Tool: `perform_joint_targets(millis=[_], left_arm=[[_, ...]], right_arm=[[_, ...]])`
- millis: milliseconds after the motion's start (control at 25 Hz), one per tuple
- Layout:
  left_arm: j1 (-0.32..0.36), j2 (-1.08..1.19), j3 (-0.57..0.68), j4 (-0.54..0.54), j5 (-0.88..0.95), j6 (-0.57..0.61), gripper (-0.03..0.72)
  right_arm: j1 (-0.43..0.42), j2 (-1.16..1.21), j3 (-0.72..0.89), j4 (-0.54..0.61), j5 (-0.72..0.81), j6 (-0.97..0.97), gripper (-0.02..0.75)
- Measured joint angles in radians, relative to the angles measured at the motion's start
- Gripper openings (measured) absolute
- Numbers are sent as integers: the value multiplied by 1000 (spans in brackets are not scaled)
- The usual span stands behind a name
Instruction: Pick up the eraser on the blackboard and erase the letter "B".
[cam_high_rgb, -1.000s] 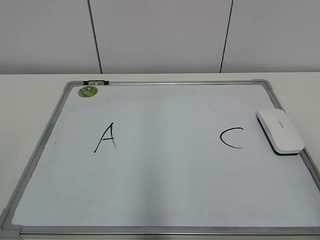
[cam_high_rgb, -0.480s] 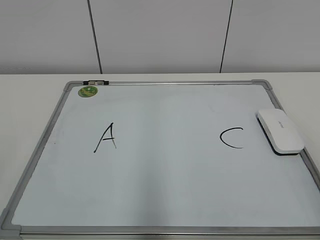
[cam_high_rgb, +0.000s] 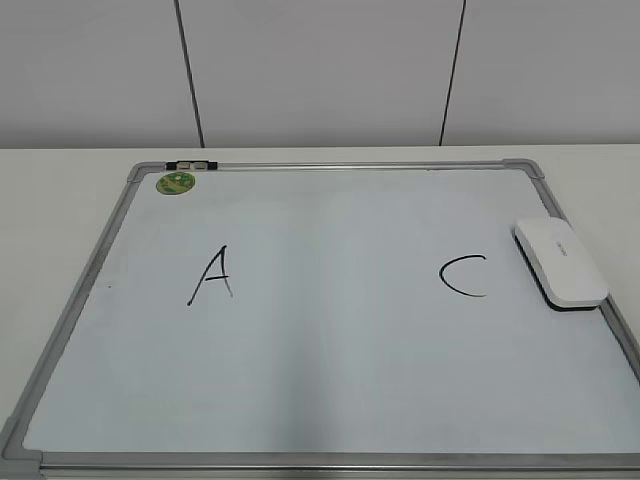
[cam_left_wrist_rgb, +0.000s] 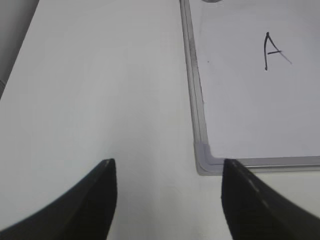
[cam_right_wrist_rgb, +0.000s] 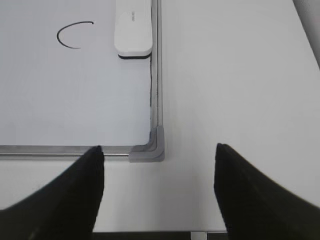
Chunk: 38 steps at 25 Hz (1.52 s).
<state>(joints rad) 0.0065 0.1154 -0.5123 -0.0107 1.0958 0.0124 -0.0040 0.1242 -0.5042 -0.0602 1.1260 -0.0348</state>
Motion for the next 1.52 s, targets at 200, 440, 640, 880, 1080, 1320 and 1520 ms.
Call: perform_joint_targets(millis=[200, 440, 640, 880, 1080, 1320, 1520], left_arm=[[0, -64, 0, 0, 6, 0, 468], [0, -105, 0, 0, 10, 0, 450], [0, -105, 0, 0, 10, 0, 447], [0, -105, 0, 0, 10, 0, 447], [0, -105, 0, 0, 10, 0, 441], [0, -105, 0, 0, 10, 0, 409], [0, -105, 0, 0, 10, 0, 374]], right_arm=[[0, -98, 0, 0, 3, 0, 529], [0, -141, 0, 0, 8, 0, 529], [0, -142, 0, 0, 8, 0, 529], [0, -142, 0, 0, 8, 0, 529], [0, -142, 0, 0, 8, 0, 529], [0, -142, 0, 0, 8, 0, 528], [0, -142, 0, 0, 8, 0, 528]])
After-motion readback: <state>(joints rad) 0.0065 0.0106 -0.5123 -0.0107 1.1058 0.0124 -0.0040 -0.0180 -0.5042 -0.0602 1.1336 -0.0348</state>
